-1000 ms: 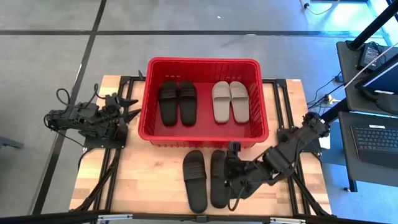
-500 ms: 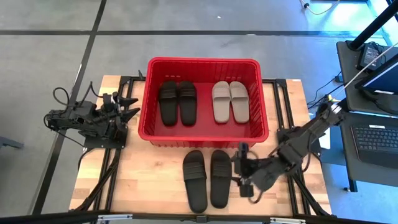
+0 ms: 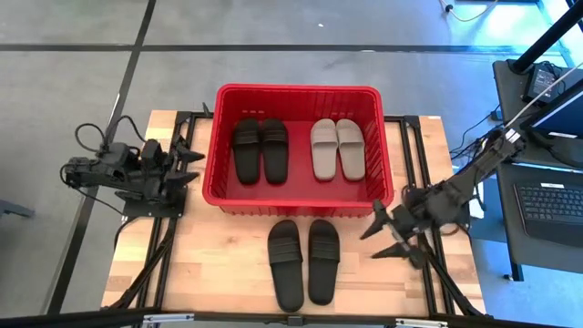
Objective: Pick and place slides into bin
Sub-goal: Put the black slide into the red bin
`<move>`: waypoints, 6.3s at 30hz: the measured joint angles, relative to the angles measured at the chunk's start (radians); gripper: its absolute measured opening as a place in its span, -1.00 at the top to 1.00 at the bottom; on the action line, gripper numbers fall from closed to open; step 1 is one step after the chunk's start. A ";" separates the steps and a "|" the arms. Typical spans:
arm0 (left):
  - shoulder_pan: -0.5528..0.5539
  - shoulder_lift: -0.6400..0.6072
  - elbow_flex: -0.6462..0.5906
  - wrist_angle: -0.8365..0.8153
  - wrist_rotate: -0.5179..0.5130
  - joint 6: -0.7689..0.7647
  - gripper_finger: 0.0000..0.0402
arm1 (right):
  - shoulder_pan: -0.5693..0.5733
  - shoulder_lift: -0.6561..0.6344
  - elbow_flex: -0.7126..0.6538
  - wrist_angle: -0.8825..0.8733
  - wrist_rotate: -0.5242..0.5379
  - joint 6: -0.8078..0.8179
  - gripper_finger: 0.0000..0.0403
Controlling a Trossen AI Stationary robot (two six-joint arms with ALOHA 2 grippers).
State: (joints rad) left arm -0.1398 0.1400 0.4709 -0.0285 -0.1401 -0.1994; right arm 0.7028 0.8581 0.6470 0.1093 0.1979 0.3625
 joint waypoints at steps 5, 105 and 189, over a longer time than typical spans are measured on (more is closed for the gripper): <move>-0.001 0.180 0.000 0.203 0.114 -0.034 -0.30 | 0.036 -0.214 -0.193 0.075 -0.024 0.021 -0.27; -0.403 1.826 0.987 -0.438 -0.126 -0.705 -0.30 | 0.139 -0.815 -0.379 -0.330 -0.136 0.105 -0.27; -0.357 2.270 1.723 -1.438 -0.241 -0.807 0.92 | 0.139 -0.815 -0.378 -0.384 -0.137 0.100 -0.27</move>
State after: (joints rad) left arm -0.4971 2.4100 2.1939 -1.4670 -0.3808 -1.0067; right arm 0.8419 0.0429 0.2687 -0.2751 0.0608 0.4625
